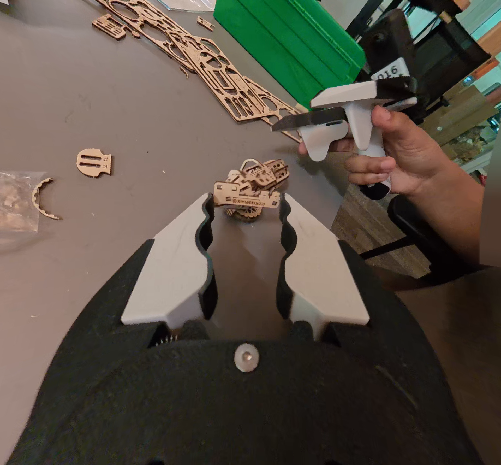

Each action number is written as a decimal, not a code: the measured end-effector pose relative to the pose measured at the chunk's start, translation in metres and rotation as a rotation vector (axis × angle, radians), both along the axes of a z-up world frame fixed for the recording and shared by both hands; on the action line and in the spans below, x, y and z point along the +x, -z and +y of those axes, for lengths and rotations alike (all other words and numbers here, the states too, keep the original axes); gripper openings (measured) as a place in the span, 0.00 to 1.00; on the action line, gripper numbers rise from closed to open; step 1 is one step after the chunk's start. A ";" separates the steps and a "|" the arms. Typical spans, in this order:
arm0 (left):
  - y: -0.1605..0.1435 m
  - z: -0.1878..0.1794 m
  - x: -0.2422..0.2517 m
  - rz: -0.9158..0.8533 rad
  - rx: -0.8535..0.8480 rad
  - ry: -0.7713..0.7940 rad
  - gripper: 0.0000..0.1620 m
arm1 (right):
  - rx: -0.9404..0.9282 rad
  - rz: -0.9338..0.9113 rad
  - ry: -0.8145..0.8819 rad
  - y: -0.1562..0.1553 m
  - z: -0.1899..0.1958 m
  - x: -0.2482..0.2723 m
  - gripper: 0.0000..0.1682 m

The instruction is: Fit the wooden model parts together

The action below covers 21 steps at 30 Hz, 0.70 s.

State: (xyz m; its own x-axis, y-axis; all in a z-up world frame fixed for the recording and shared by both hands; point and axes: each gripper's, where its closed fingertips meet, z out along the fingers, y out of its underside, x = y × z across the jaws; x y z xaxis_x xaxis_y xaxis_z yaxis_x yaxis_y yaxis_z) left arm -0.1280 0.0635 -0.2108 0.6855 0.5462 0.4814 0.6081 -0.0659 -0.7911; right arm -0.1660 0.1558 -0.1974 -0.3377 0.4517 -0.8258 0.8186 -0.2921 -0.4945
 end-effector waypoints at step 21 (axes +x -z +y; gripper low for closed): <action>-0.025 0.031 0.022 -0.285 0.278 0.063 0.30 | 0.806 1.047 -0.316 -0.021 -0.078 0.062 0.07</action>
State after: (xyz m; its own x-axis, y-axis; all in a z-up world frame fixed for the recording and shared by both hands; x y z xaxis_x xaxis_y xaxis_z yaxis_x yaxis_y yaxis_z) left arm -0.1060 0.0943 -0.1859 0.5310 0.3297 0.7806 0.8074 0.0827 -0.5842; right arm -0.1037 0.0777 -0.1761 -0.8167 0.4703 0.3344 -0.0658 0.4998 -0.8637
